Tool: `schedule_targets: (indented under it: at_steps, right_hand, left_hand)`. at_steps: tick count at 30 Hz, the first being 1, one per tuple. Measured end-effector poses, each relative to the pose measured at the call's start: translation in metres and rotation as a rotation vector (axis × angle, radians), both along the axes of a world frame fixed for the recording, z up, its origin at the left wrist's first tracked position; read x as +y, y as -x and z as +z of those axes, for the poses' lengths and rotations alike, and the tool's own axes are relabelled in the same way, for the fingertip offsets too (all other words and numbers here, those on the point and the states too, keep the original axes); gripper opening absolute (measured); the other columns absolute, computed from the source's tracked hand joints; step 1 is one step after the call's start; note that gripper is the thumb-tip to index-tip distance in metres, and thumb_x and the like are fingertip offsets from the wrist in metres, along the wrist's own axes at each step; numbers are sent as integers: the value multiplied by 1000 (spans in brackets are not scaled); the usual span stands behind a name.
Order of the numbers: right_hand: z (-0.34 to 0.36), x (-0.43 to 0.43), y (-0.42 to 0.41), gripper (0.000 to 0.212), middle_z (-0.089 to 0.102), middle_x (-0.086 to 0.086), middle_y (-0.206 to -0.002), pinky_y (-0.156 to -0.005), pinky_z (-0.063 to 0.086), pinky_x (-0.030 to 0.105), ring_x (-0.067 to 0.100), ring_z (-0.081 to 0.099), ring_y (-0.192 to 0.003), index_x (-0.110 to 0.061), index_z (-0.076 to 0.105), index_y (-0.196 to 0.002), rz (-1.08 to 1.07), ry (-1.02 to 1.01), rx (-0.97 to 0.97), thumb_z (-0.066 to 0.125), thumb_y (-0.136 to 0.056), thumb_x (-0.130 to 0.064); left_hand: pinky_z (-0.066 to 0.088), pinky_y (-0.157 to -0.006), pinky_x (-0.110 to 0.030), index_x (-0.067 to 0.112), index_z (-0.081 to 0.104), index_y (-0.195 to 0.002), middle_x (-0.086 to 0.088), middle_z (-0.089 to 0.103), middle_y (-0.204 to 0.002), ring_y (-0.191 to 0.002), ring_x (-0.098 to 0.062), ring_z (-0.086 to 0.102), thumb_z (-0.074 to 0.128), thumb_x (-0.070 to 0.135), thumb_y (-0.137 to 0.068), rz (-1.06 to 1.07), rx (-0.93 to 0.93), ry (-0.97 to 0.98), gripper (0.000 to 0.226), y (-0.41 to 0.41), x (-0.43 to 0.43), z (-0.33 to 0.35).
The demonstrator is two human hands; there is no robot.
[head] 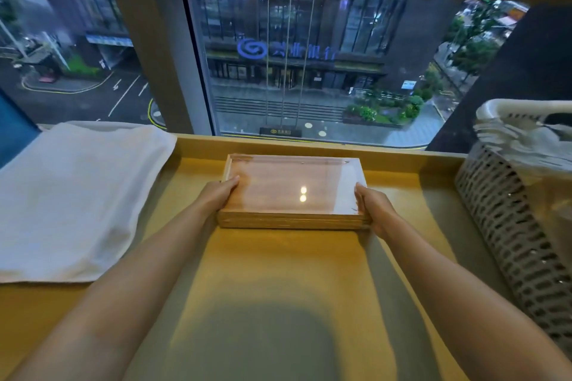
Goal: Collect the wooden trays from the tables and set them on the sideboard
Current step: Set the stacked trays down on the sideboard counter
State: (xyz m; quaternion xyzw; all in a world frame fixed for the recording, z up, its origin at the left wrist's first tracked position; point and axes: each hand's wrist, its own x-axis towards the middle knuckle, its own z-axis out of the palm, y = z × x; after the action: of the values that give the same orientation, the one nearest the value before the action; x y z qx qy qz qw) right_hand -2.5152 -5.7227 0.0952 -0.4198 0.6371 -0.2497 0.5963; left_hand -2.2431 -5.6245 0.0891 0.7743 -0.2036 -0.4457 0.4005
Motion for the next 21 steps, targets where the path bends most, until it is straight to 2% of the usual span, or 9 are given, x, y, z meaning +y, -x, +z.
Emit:
schedule_targets:
  at_steps: [3,5,7,16,17,18,19,20,21]
  right_hand:
    - [-4,-7,-3,24,56,2,-69,-55,40,23,13,52,-62,-10,58,-89,-6,-11,18,45,-94,-29]
    - [-6,-12,-4,29,51,1,-65,-53,37,24,14,48,-59,-13,56,-74,1,-21,42,44,-94,-30]
    - [-11,-18,-5,31,48,2,-64,-55,35,26,14,44,-58,-14,53,-70,0,-23,49,44,-94,-32]
    - [-10,-28,-8,42,40,2,-55,-55,33,25,13,37,-52,-14,46,-59,49,1,159,44,-94,-39]
    - [-9,-28,-7,40,43,2,-60,-59,35,27,14,41,-55,-13,50,-65,81,2,147,41,-95,-39]
    - [-6,-26,-6,37,51,3,-71,-68,40,29,17,49,-64,-12,56,-79,104,2,149,39,-95,-40]
    - [-7,-26,-4,37,58,3,-90,-82,45,31,21,58,-84,-10,58,-99,118,10,117,39,-95,-41]
    - [-3,-24,-3,46,58,5,-112,-98,43,36,26,57,-107,-7,52,-123,122,12,84,38,-95,-41]
    - [-4,-25,-1,53,52,8,-132,-108,37,41,28,48,-124,-5,42,-135,119,37,45,38,-95,-40]
  left_hand:
    - [41,-57,-24,-2,51,-125,-13,63,-109,-74,-16,56,50,34,-92,-7,50,19,49,-4,-9,-2]
    - [40,-51,-22,-1,54,-121,-4,62,-86,-67,-14,56,50,33,-92,6,88,27,45,-6,-16,-4]
    - [42,-45,-21,0,58,-115,0,59,-73,-63,-12,55,51,32,-92,11,89,25,40,-8,-23,-4]
    - [49,-60,-28,3,57,-113,-5,63,-83,-74,-19,61,49,30,-93,-39,184,39,35,-14,-27,-3]
    - [50,-61,-29,3,56,-113,-6,64,-84,-75,-20,62,48,30,-93,-52,228,53,35,-14,-26,-4]
    - [51,-61,-29,3,56,-113,-6,64,-85,-76,-20,63,47,30,-94,-48,239,45,35,-14,-25,-2]
    - [52,-59,-28,2,56,-114,-7,64,-85,-75,-19,62,46,30,-94,-45,243,57,36,-14,-26,-2]
    - [53,-57,-26,3,57,-113,-8,65,-87,-74,-19,62,44,31,-95,-37,212,47,36,-13,-25,3]
    - [54,-59,-26,4,57,-113,-11,66,-96,-78,-20,63,43,33,-95,-26,180,72,37,-14,-27,2]
